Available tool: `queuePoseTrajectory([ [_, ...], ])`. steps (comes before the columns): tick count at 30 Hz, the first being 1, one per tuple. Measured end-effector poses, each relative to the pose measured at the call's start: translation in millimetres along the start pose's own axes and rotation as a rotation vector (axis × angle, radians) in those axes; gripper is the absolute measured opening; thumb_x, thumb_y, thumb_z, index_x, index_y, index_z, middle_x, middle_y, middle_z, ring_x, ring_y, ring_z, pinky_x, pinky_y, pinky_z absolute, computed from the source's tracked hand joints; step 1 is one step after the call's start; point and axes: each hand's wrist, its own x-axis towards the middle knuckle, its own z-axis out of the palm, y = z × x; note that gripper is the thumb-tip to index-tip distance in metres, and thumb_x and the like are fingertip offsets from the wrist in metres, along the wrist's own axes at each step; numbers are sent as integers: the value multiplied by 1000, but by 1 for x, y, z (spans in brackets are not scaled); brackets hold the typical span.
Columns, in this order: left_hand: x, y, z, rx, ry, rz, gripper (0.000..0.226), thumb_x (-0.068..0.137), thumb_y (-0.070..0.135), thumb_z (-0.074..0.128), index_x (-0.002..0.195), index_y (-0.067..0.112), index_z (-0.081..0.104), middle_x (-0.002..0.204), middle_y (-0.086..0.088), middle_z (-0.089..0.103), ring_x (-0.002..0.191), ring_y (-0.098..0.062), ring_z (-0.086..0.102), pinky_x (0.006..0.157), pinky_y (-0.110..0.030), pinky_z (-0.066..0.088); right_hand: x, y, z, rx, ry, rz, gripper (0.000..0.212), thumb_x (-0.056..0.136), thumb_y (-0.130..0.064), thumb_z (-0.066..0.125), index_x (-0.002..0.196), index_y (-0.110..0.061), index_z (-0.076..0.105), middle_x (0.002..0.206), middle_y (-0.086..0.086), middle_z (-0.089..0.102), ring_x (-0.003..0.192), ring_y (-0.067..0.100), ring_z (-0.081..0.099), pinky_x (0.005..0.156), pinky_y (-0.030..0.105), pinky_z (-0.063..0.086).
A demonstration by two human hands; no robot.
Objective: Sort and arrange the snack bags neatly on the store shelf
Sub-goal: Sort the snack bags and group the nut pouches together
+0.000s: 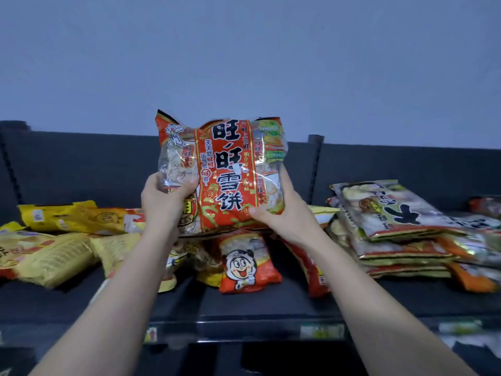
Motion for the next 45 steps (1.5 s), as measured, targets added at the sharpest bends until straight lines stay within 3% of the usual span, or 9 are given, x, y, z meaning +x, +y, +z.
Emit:
queuePoseTrajectory([
  [4,-35,-11,75,-30,-72,-67,67,65,30,87,122,17,54,114,-5,65,98,-26,67,87,-51,54,-32,47,-74,-89,-59,31,121,65,-54,76,151,-43,-10,145,-4,45,126,17,51,107,45,41],
  [10,-105,-14,186,13,-376,62,30,80,44,73,104,35,58,108,3,69,96,-20,69,87,-52,54,-76,111,-172,-97,337,69,87,87,-27,71,151,-43,14,150,-11,41,130,15,46,105,43,43],
  [14,-135,-15,249,165,-636,94,93,52,65,82,132,38,40,129,6,56,113,-18,61,97,-51,49,-97,147,-231,-91,496,116,76,88,-24,69,147,-43,26,139,-12,52,118,14,53,92,35,47],
  [19,-160,-18,327,216,-879,139,131,43,51,93,145,44,11,144,4,44,125,-20,52,104,-51,42,-108,186,-295,-79,647,218,68,90,-24,67,146,-38,33,140,-7,51,117,19,52,88,31,43],
  [22,-171,-20,379,317,-895,204,130,50,40,92,147,35,5,144,1,43,127,-22,50,107,-49,39,-108,209,-327,-82,702,241,68,90,-24,68,146,-37,33,143,-8,48,101,9,50,77,23,42],
  [25,-174,-26,436,357,-861,246,104,60,23,90,138,27,22,129,-1,53,116,-23,55,101,-49,44,-102,235,-356,-110,768,268,64,89,-25,69,144,-34,38,135,-7,54,117,17,53,88,32,45],
  [29,-174,-46,515,440,-852,278,96,57,28,89,134,22,32,127,-7,52,111,-29,56,95,-51,48,-84,276,-398,-206,854,298,57,87,-28,69,139,-31,45,128,-6,59,118,20,54,91,39,48],
  [41,-204,-98,683,671,-978,222,109,82,36,73,153,16,-8,152,-17,25,131,-33,41,102,-43,43,-46,385,-494,-489,939,460,50,93,-20,61,138,-28,44,123,2,63,109,28,60,84,37,47],
  [45,-215,-110,709,759,-1022,252,106,84,43,70,153,21,-7,149,-16,30,126,-32,47,97,-41,47,-44,406,-511,-580,936,479,68,93,-16,58,150,-34,26,127,6,60,109,32,59,85,40,48],
])
